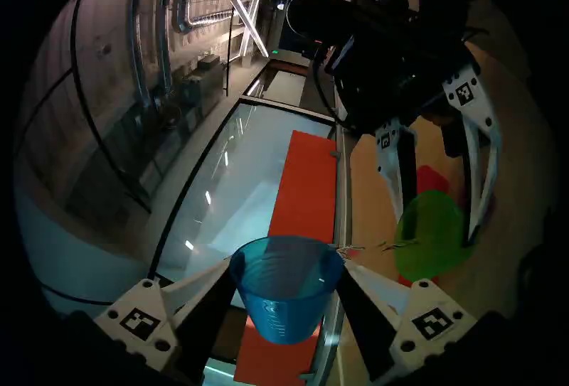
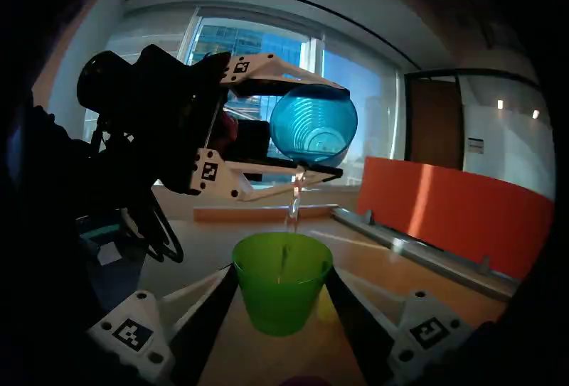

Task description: Pour water

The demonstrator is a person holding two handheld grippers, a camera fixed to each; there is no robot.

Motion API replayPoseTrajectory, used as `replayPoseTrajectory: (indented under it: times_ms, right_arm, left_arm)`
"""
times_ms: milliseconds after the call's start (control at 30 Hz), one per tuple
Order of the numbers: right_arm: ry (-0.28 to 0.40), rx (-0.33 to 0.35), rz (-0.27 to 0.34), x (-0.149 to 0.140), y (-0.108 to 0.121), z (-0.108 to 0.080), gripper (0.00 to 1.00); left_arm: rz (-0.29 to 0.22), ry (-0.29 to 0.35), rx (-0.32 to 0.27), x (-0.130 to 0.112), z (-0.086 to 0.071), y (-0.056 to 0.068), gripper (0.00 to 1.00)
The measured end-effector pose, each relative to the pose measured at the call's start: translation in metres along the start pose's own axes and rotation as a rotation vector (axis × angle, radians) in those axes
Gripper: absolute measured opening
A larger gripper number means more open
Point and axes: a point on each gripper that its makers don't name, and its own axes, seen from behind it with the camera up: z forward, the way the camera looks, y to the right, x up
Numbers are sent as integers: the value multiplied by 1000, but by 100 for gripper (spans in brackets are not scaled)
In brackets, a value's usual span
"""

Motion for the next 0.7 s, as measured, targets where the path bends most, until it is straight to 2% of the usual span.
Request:
replayPoseTrajectory:
  times_ms: [700]
  right_arm:
    - [1,-1,-8,0,0,-3,89]
  left_arm:
    - [144,0,30,2,5,-5,87]
